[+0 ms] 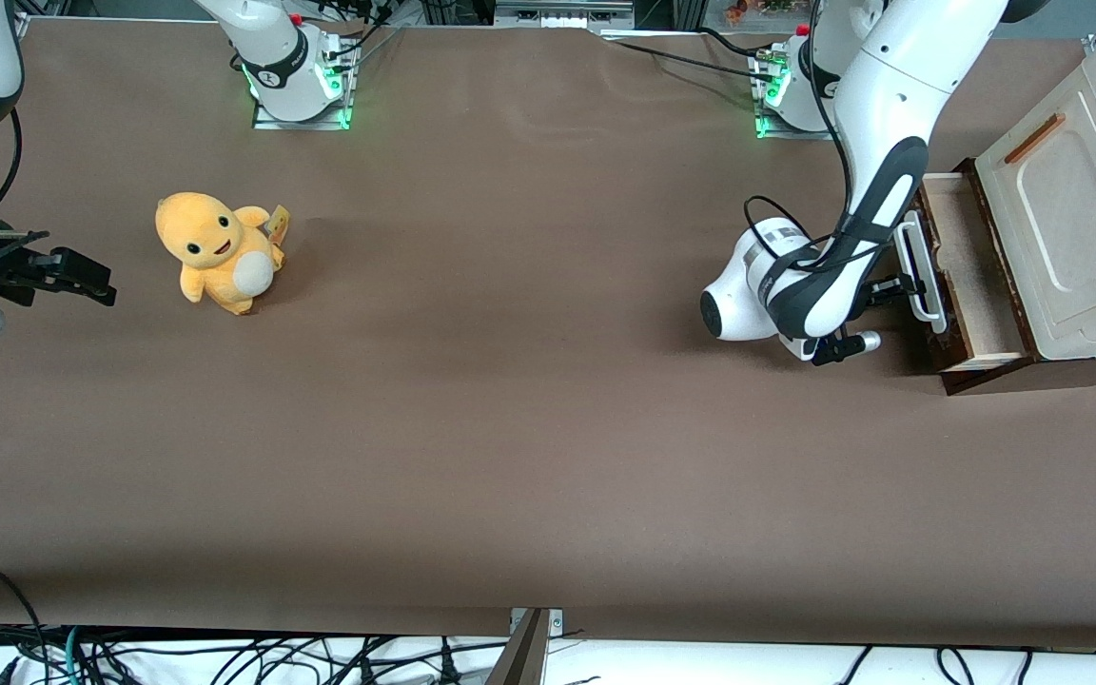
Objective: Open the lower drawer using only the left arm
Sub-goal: 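Pull the gripped handle outward to slide the lower drawer open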
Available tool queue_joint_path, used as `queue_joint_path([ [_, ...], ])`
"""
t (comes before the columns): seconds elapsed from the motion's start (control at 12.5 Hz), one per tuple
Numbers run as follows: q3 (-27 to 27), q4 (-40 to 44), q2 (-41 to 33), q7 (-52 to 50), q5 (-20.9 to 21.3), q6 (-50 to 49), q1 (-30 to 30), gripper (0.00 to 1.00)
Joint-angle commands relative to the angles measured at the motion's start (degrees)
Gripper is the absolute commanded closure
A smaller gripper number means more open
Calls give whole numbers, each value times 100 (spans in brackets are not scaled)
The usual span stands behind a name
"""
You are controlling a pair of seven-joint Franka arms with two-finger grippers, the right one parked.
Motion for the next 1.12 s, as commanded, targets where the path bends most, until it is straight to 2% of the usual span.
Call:
queue_joint_path([
  [0.0,-60,205,10,7,-254,-342,-104,82],
  [0.96,-139,188,1,-108,-324,-421,-130,82],
  [1.04,-139,188,9,-108,-324,-421,-130,70],
])
